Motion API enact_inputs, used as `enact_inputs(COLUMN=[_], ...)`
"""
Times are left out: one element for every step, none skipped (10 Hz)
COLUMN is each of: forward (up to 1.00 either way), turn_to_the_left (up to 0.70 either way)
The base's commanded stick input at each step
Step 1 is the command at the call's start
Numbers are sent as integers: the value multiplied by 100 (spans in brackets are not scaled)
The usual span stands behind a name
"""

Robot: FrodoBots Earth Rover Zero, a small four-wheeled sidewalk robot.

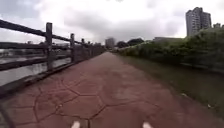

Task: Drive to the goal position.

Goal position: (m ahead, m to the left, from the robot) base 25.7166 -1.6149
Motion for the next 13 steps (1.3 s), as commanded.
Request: enact_inputs(forward=[85, 85, 85, 85, 85, 85, 85, 85, 85, 85, 85, 85, 85], turn_to_the_left=[-24, -24, -24, -24, 10, 10, 10, 10, 10, 10, 10, 10, 10])
